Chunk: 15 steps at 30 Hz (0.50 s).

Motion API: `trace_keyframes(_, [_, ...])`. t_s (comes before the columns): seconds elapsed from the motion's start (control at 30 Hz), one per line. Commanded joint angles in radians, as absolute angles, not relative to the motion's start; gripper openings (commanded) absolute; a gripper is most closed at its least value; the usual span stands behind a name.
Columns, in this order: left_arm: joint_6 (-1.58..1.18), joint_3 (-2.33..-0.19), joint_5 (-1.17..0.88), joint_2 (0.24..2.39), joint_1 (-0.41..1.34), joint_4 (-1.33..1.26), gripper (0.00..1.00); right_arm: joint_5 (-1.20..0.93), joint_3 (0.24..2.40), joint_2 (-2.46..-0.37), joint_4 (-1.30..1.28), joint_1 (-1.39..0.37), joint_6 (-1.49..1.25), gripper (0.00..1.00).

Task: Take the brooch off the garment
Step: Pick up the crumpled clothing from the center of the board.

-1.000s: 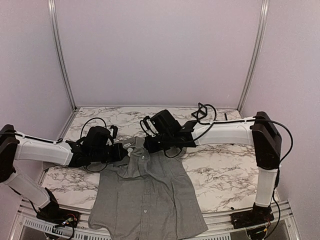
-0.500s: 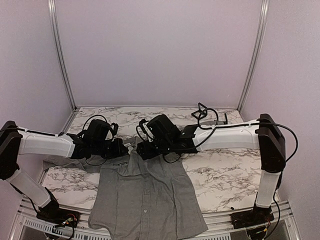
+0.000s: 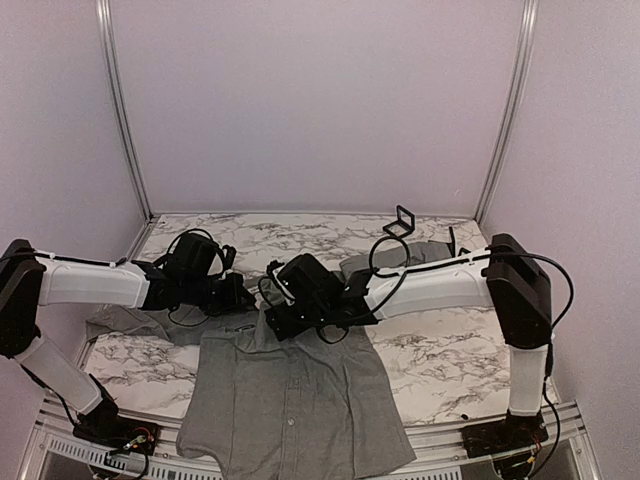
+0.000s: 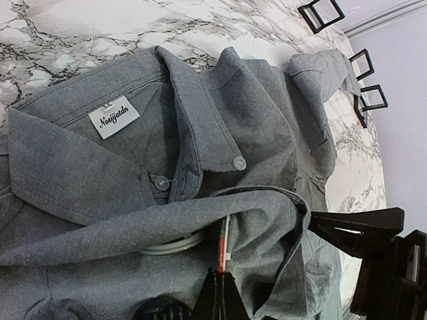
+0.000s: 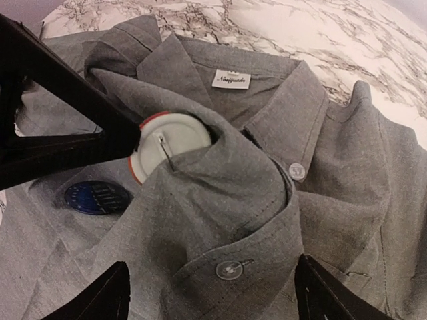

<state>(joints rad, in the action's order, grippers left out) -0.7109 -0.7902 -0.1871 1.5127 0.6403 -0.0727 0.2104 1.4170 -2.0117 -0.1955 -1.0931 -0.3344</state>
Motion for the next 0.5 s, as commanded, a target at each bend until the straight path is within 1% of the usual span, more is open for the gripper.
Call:
trace_keyframes(0.0, [-0.705, -0.825, -0.216, 1.529, 0.632, -0.045, 0.0, 0.244, 1.474, -2.065, -0.188, -1.103, -0.323, 0.83])
trace_keyframes(0.2, [-0.727, -0.809, -0.238, 1.531, 0.632, -0.077, 0.0, 0.263, 1.523, -2.118, -0.18, -1.104, -0.333, 0.83])
trace_keyframes(0.27, [-0.729, -0.805, -0.242, 1.53, 0.632, -0.084, 0.0, 0.277, 1.537, -2.139, -0.18, -1.101, -0.334, 0.81])
trace_keyframes(0.3, [-0.73, -0.803, -0.244, 1.529, 0.632, -0.084, 0.0, 0.28, 1.543, -2.148, -0.183, -1.097, -0.334, 0.78])
trace_keyframes(0.33, [-0.729, -0.803, -0.245, 1.528, 0.632, -0.084, 0.0, 0.28, 1.546, -2.157, -0.185, -1.091, -0.336, 0.72])
trace_keyframes(0.37, [-0.729, -0.802, -0.245, 1.528, 0.632, -0.082, 0.0, 0.278, 1.545, -2.162, -0.186, -1.085, -0.339, 0.62])
trace_keyframes(0.4, [-0.728, -0.801, -0.245, 1.525, 0.632, -0.081, 0.0, 0.272, 1.543, -2.162, -0.185, -1.075, -0.343, 0.42])
trace_keyframes(0.43, [-0.727, -0.799, -0.245, 1.525, 0.632, -0.081, 0.0, 0.268, 1.539, -2.16, -0.183, -1.072, -0.344, 0.27])
trace_keyframes(0.47, [-0.722, -0.798, -0.242, 1.528, 0.632, -0.08, 0.0, 0.264, 1.534, -2.155, -0.181, -1.069, -0.342, 0.16])
